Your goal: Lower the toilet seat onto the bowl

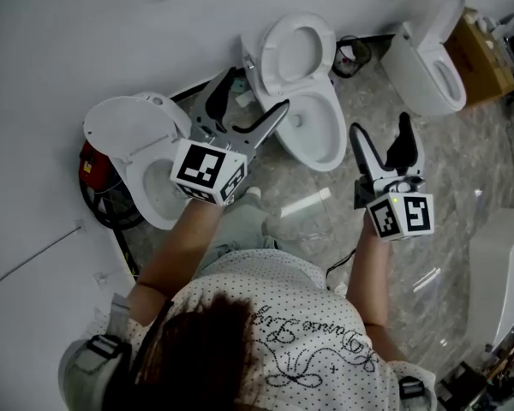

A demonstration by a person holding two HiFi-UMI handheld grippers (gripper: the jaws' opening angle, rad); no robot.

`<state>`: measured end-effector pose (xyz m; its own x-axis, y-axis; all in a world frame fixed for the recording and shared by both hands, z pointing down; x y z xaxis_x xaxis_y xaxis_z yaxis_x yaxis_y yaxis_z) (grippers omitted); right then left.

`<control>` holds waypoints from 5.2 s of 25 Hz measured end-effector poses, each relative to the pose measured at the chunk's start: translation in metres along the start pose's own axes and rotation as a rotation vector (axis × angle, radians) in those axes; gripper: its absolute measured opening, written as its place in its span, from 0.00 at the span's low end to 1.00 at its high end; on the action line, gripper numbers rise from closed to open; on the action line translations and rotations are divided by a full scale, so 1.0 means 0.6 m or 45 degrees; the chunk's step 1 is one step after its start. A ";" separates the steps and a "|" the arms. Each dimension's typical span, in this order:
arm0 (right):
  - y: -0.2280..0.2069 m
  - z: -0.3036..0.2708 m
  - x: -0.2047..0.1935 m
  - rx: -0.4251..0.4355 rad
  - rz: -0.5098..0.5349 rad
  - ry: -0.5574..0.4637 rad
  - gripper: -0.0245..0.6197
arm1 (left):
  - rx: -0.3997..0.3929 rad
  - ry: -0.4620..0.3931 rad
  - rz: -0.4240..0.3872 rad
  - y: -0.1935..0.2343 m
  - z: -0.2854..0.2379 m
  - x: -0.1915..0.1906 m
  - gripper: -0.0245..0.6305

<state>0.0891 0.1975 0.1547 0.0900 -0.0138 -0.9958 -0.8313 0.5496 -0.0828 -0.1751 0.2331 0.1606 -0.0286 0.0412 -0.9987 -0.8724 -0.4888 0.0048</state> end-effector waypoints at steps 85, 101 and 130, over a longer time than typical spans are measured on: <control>-0.171 -0.897 -0.433 0.216 -0.016 0.899 0.42 | 0.093 0.228 0.252 0.588 -0.502 -0.213 0.65; -0.178 -0.875 -0.436 0.167 0.077 1.033 0.44 | 0.024 0.235 0.249 0.584 -0.522 -0.219 0.65; -0.234 -0.622 -0.408 0.128 -0.012 1.077 0.55 | -0.059 0.203 0.216 0.379 -0.476 -0.190 0.65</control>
<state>-0.0205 -0.1881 0.3958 -0.3766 -0.6160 -0.6918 -0.7764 0.6173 -0.1270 -0.2306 -0.1315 0.2613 -0.0923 -0.1814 -0.9791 -0.8381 -0.5167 0.1748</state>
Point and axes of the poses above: the fingertips, and each gripper's own axes: z backward along the fingers, y to its left, x out of its top, the point moved 7 cm from there along z, backward along the fingers, and after that the axes turned 10 degrees about -x, right-handed, at the moved point
